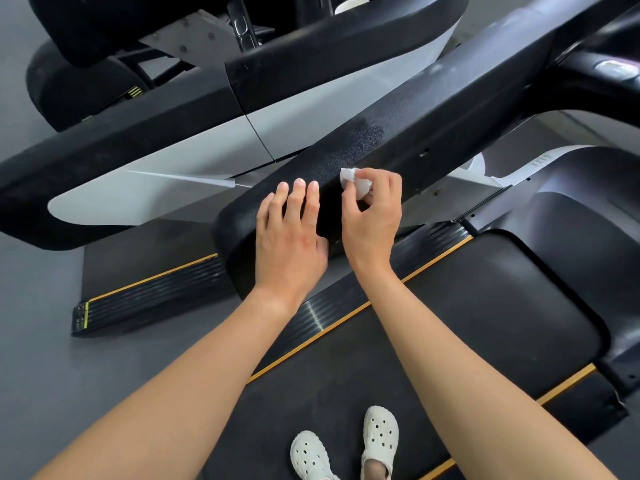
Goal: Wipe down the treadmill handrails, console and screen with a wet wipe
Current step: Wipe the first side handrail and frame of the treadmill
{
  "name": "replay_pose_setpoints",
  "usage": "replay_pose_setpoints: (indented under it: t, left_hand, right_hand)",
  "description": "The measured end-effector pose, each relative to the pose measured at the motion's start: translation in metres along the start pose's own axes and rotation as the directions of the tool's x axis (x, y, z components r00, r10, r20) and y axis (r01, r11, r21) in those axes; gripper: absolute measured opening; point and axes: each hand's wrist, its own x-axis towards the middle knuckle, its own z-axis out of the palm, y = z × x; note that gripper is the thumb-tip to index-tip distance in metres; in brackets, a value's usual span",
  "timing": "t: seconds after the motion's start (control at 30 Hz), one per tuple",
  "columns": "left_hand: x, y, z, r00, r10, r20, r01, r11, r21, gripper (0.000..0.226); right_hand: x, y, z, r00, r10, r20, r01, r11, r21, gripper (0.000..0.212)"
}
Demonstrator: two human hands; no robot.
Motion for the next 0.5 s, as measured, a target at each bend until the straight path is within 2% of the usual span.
replay_pose_setpoints:
  t: [0.07, 0.1, 0.2, 0.23, 0.37, 0.5]
  left_hand:
    - [0.001, 0.0, -0.001, 1.0, -0.01, 0.008, 0.01, 1.0, -0.003, 0.074]
    - [0.001, 0.0, -0.002, 1.0, -0.013, 0.01, 0.013, 1.0, -0.005, 0.073]
    - [0.001, 0.0, -0.005, 1.0, -0.021, 0.022, 0.022, 1.0, -0.02, 0.071]
    - [0.001, -0.001, -0.006, 0.999, -0.023, 0.023, 0.024, 0.999, -0.027, 0.07]
    - [0.004, -0.003, -0.01, 0.999, -0.029, 0.043, 0.032, 0.997, -0.07, 0.068]
    - [0.007, -0.009, -0.012, 0.999, -0.022, 0.044, 0.026, 0.995, -0.095, 0.065]
  right_hand:
    - [0.0, 0.007, -0.003, 0.999, -0.033, 0.02, 0.034, 0.998, -0.045, 0.015]
    - [0.0, 0.014, -0.006, 1.0, 0.003, 0.021, -0.001, 0.998, -0.06, 0.016]
    - [0.003, 0.023, -0.015, 0.973, 0.228, 0.025, -0.227, 0.973, -0.045, 0.014]
    - [0.005, 0.02, -0.017, 0.967, 0.254, 0.032, -0.253, 0.967, -0.03, 0.012]
    - [0.019, -0.015, -0.015, 0.992, 0.113, 0.056, -0.113, 0.994, 0.006, 0.012]
    - [0.023, -0.015, -0.02, 0.992, -0.082, 0.094, 0.091, 0.991, -0.102, 0.016]
